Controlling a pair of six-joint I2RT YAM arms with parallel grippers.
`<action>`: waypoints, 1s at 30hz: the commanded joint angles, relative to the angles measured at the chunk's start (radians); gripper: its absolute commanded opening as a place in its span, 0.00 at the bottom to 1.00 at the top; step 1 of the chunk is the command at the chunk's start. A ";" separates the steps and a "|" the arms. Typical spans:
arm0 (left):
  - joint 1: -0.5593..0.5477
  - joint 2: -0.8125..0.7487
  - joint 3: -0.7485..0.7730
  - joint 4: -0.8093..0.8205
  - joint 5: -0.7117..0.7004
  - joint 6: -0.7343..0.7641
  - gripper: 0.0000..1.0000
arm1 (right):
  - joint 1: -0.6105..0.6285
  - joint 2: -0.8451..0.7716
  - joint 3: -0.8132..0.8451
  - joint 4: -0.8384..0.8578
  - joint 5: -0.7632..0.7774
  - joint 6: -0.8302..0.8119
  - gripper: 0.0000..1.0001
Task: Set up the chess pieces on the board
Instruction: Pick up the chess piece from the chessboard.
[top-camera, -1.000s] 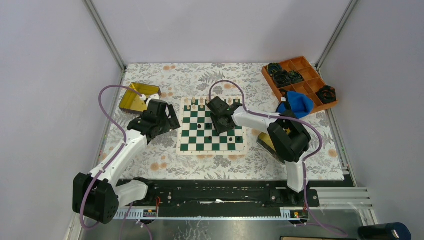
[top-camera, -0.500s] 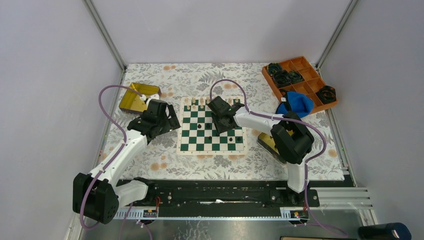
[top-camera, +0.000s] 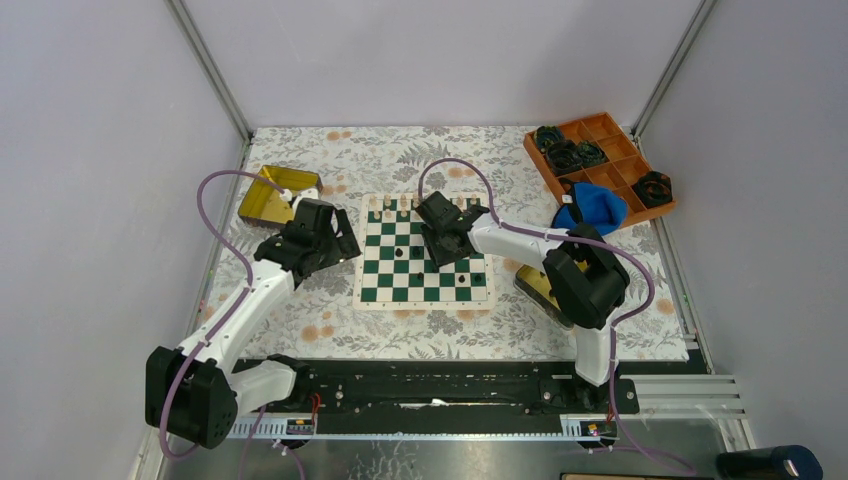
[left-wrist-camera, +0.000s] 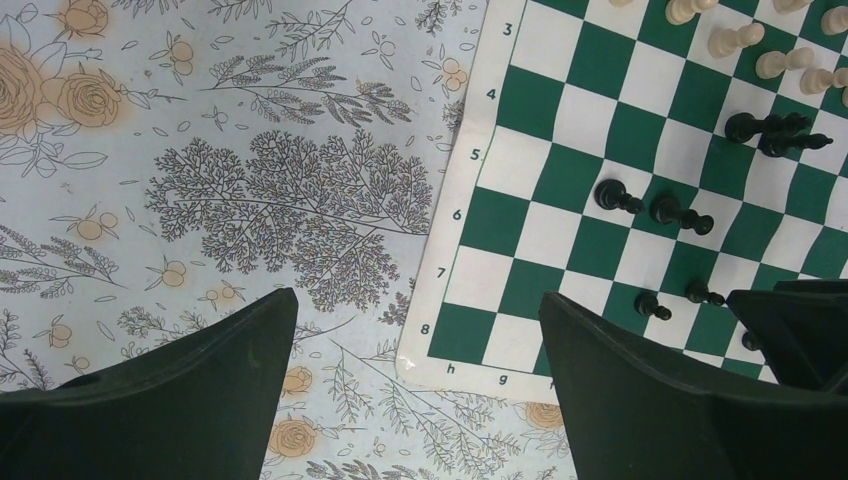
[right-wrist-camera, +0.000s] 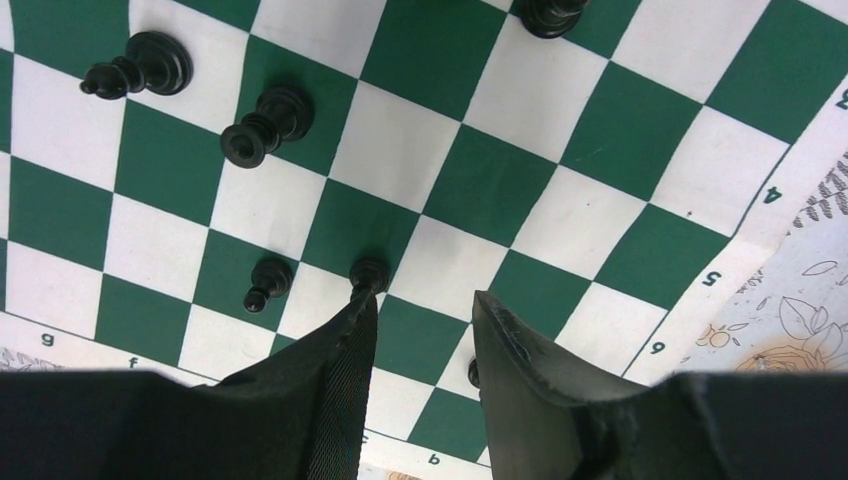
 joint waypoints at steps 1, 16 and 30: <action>0.009 -0.023 -0.008 0.034 0.005 -0.014 0.99 | 0.019 -0.051 0.043 -0.017 -0.048 -0.020 0.47; 0.009 -0.031 -0.022 0.033 0.005 -0.011 0.99 | 0.041 -0.034 0.056 -0.025 -0.071 -0.014 0.49; 0.009 -0.013 -0.025 0.046 0.004 0.005 0.99 | 0.041 0.018 0.079 -0.028 -0.077 -0.014 0.36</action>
